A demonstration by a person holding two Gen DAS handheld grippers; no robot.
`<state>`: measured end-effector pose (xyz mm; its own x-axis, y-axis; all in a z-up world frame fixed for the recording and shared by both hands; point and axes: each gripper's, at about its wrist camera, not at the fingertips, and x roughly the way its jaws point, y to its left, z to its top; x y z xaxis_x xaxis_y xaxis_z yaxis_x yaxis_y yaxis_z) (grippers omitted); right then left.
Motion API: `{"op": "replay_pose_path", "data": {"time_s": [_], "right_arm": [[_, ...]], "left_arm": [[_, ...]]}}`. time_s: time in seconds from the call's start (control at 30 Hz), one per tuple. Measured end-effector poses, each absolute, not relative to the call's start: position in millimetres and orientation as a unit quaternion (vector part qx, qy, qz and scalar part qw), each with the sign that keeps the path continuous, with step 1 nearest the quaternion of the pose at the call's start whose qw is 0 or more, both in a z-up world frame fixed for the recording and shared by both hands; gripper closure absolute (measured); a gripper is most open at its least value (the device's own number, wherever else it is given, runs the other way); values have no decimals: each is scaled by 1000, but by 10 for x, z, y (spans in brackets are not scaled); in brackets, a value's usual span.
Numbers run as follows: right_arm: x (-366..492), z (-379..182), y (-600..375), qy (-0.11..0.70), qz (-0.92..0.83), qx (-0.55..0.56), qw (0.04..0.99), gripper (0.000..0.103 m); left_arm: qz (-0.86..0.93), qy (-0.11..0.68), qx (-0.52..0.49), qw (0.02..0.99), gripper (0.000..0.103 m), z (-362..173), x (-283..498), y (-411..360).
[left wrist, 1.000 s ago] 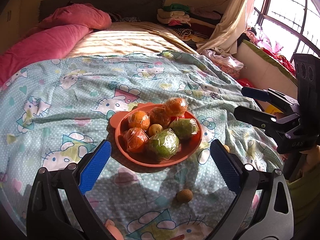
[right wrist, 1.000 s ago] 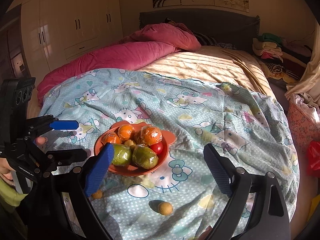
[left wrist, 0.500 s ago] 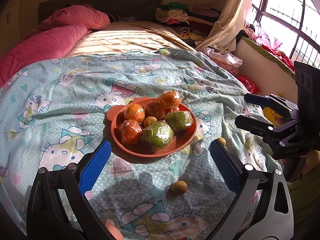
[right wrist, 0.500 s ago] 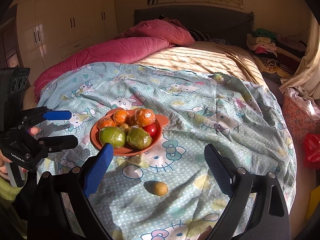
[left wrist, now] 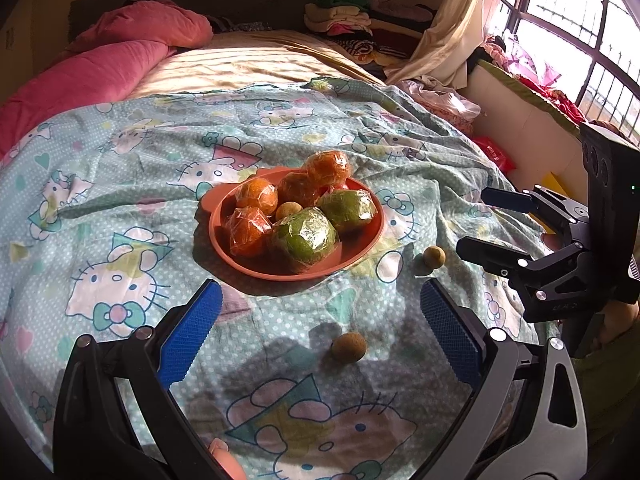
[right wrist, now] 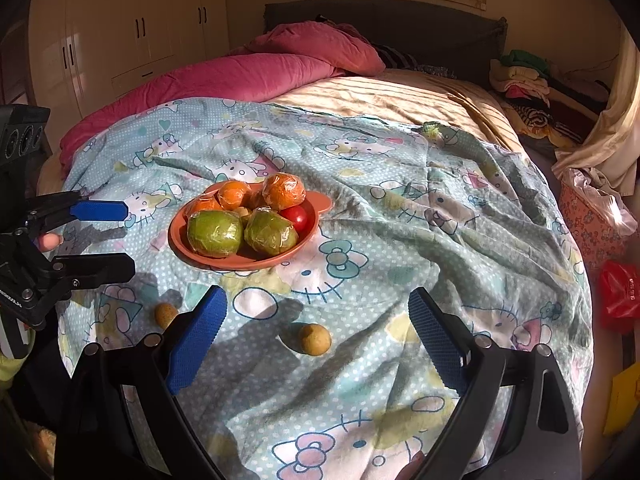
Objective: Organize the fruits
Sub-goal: 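Lift both open tools away from the plate toward the small brown fruits, then grasp a small brown fruit with the left tool while the right tool grasps another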
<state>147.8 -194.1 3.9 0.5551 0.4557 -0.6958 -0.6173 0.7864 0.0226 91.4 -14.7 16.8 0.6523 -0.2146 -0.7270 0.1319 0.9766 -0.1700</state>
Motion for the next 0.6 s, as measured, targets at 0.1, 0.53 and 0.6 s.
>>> {"op": "replay_pose_path", "data": {"time_s": [0.1, 0.53, 0.6], "right_arm": [[1459, -10, -1942, 362, 307, -116, 873, 11], [1437, -155, -1903, 373, 311, -129, 865, 16], [1437, -179, -1883, 376, 315, -132, 861, 22]], "left_arm": [[-98, 413, -50, 904, 10, 108, 889, -162], [-128, 439, -43, 888, 18, -129, 843, -297], [-133, 443, -39, 886, 27, -165, 844, -329]]}}
